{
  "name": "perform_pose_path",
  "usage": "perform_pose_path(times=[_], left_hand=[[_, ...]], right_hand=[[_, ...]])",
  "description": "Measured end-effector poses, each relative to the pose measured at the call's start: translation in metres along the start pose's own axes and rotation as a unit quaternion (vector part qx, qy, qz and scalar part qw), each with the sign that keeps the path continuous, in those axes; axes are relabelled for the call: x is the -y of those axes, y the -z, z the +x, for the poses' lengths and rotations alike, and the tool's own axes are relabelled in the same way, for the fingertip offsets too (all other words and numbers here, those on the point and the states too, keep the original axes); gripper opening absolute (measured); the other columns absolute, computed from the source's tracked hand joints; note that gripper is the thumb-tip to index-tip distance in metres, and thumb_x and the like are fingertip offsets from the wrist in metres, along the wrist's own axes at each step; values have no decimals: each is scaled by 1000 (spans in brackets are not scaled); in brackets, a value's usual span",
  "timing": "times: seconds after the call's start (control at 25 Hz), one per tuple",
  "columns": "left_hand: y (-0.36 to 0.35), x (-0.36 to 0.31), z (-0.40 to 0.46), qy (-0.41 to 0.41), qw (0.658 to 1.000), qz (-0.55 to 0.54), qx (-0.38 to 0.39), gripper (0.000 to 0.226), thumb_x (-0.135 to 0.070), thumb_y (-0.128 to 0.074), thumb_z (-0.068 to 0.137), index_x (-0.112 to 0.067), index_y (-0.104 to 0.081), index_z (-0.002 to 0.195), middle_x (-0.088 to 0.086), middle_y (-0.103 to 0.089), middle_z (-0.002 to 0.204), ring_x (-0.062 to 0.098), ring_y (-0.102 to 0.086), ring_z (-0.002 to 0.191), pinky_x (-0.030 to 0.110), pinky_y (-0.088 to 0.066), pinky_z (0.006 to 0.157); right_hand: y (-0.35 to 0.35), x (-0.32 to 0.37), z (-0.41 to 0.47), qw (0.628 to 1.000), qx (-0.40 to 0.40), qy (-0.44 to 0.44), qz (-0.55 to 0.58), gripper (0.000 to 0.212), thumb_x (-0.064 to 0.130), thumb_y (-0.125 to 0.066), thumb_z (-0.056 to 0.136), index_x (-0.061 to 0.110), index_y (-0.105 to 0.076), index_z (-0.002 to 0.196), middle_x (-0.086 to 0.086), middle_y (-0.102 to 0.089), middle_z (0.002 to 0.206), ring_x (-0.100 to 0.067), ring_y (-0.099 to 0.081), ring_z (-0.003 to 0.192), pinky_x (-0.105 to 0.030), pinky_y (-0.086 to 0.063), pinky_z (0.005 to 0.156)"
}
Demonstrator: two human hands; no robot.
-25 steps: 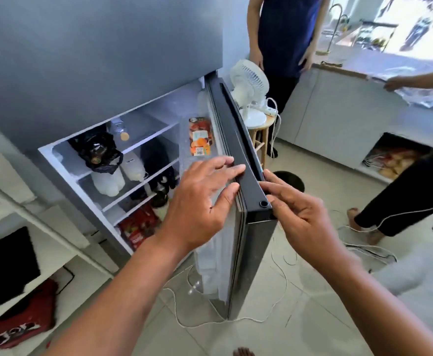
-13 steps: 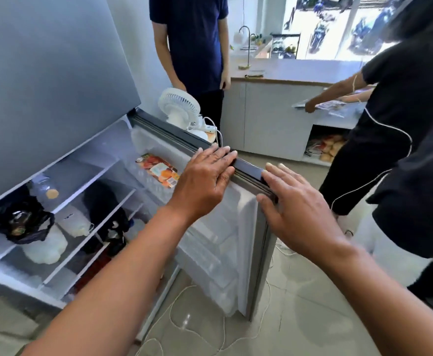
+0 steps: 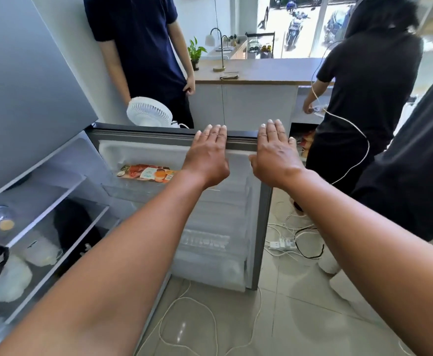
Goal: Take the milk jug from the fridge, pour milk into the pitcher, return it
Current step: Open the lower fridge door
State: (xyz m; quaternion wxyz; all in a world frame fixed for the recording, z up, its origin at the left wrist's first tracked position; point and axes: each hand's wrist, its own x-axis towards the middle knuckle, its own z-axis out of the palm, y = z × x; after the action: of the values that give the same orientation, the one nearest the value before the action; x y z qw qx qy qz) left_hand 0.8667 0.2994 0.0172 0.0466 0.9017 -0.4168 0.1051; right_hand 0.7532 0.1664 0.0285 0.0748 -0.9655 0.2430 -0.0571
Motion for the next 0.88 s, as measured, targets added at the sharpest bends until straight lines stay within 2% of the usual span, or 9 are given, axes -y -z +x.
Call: perform_pose_path(times=[0.12, 0.28, 0.64, 0.76, 0.88], left_hand=[[-7, -3, 21, 16, 999, 21, 23, 78, -27, -43, 96, -5, -8, 162, 15, -12, 171, 31, -7, 159, 46, -6, 129], [-19, -4, 35, 16, 999, 36, 11, 80, -27, -44, 94, -5, -8, 162, 15, -11, 171, 32, -8, 158, 47, -5, 129], [-24, 0, 37, -1, 1000, 4, -17, 80, -30, -43, 94, -7, -8, 162, 14, -10, 171, 31, -5, 159, 47, -2, 129], [-20, 7, 27, -33, 996, -58, -54, 79, -35, -48, 96, -6, -15, 161, 16, -15, 170, 30, -9, 159, 45, -6, 129], [-35, 16, -25, -61, 974, -138, -170, 68, -27, -52, 94, -5, -35, 156, 17, -34, 164, 32, -29, 153, 44, -21, 127]], right_hand=[[2, -6, 26, 1000, 18, -12, 5, 75, 34, -39, 106, 3, -2, 164, -16, 5, 173, -32, 10, 160, -59, -10, 127], [0, -10, 45, 999, 15, -30, 5, 72, 28, -36, 105, 3, -2, 163, -15, 5, 173, -31, 9, 160, -59, -10, 127], [-7, -13, 54, 999, -25, -41, 9, 77, 36, -43, 104, 7, -6, 164, -13, 3, 174, -28, 7, 161, -54, -13, 128], [-13, -15, 34, 989, -106, -42, 93, 81, 38, -53, 101, 6, -13, 164, -15, -5, 173, -27, -3, 161, -43, -12, 130], [-54, -15, -18, 953, -215, -87, 197, 68, 28, -54, 102, 3, -29, 160, -16, -27, 168, -26, -23, 157, -31, -17, 126]])
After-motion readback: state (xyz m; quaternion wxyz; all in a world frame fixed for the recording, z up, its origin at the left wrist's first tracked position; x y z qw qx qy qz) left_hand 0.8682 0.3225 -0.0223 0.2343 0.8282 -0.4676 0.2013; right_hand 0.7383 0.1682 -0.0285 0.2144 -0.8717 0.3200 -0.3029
